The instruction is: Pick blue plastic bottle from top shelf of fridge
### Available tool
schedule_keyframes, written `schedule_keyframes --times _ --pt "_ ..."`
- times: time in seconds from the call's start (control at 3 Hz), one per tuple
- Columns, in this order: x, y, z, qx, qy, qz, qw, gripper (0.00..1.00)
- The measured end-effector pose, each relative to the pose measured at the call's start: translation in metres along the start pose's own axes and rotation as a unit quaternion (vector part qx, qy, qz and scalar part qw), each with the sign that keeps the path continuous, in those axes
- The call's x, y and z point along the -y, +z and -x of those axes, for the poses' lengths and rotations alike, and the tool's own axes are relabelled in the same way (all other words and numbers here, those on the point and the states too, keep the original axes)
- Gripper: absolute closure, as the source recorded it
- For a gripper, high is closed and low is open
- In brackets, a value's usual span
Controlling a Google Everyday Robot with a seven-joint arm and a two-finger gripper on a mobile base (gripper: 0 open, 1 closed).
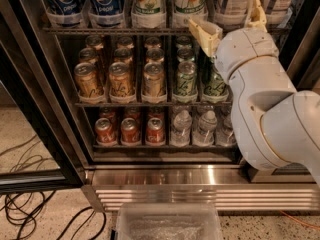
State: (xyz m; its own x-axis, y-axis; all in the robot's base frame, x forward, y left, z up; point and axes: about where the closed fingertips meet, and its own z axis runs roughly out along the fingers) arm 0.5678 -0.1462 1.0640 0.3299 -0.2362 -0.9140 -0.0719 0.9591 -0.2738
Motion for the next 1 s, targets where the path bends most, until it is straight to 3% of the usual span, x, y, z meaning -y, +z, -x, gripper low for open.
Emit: schedule_keyframes --times 1.0 --pt "0.013 0.013 -0.005 -0.003 -0.003 -0.026 0.9997 0.38"
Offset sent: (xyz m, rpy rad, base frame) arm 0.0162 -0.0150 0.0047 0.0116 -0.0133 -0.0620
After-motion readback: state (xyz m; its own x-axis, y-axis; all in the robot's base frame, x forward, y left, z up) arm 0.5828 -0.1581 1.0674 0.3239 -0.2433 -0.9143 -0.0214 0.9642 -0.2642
